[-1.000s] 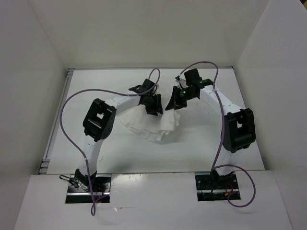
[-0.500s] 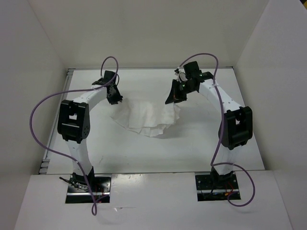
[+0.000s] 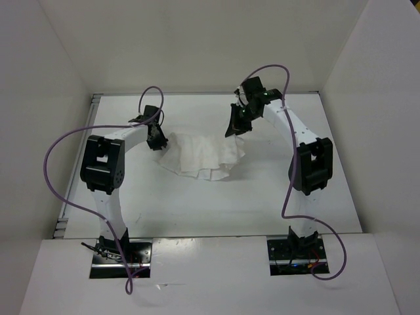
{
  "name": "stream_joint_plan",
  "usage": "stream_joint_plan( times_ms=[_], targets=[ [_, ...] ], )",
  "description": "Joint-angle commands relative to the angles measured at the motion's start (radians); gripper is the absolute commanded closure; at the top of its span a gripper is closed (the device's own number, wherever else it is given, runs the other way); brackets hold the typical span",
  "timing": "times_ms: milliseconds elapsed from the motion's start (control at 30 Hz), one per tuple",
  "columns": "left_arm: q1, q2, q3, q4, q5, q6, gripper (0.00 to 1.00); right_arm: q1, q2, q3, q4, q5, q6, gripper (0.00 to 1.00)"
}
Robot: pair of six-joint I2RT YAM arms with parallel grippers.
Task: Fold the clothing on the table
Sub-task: Fold the skirt
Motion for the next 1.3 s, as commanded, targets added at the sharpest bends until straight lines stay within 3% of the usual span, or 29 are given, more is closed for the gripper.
stream_joint_plan(
  times_ms=[0,133,433,700,833,900,967,1033,1067,1267],
  targets=[
    [-0.031,-0.018,-0.053,0.028,0.086,-0.025,0.72,0.057,0.052,0.103,-0.035,0.084,0.028,0.99],
    [-0.053,-0.073,-0.122,0.071,0.207,-0.059,0.73,0.11,0.142,0.221,-0.069,0.132,0.048,0.99],
    [-0.082,-0.162,-0.175,0.061,0.216,-0.059,0.73,0.213,0.346,0.515,-0.156,0.141,0.066,0.98],
    [-0.082,-0.181,-0.175,0.052,0.198,-0.059,0.73,0.284,0.425,0.539,-0.166,0.13,0.076,0.98],
    [-0.082,-0.202,-0.175,0.043,0.189,-0.059,0.73,0.308,0.434,0.528,-0.166,0.139,0.076,0.88],
    [-0.082,-0.226,-0.165,0.032,0.176,-0.059,0.73,0.319,0.443,0.539,-0.166,0.115,0.066,0.73],
    [-0.073,-0.246,-0.156,0.02,0.176,-0.07,0.67,0.319,0.443,0.548,-0.155,0.068,0.056,0.61],
    [-0.047,-0.291,-0.156,-0.006,0.176,-0.07,0.64,0.319,0.443,0.557,-0.12,-0.04,0.037,0.55],
    [-0.027,-0.311,-0.147,-0.015,0.16,-0.07,0.6,0.319,0.433,0.557,-0.103,-0.079,0.027,0.53],
    [0.015,-0.519,-0.112,-0.103,0.09,-0.045,0.59,0.279,0.344,0.548,0.069,-0.318,0.063,0.53]
  ],
)
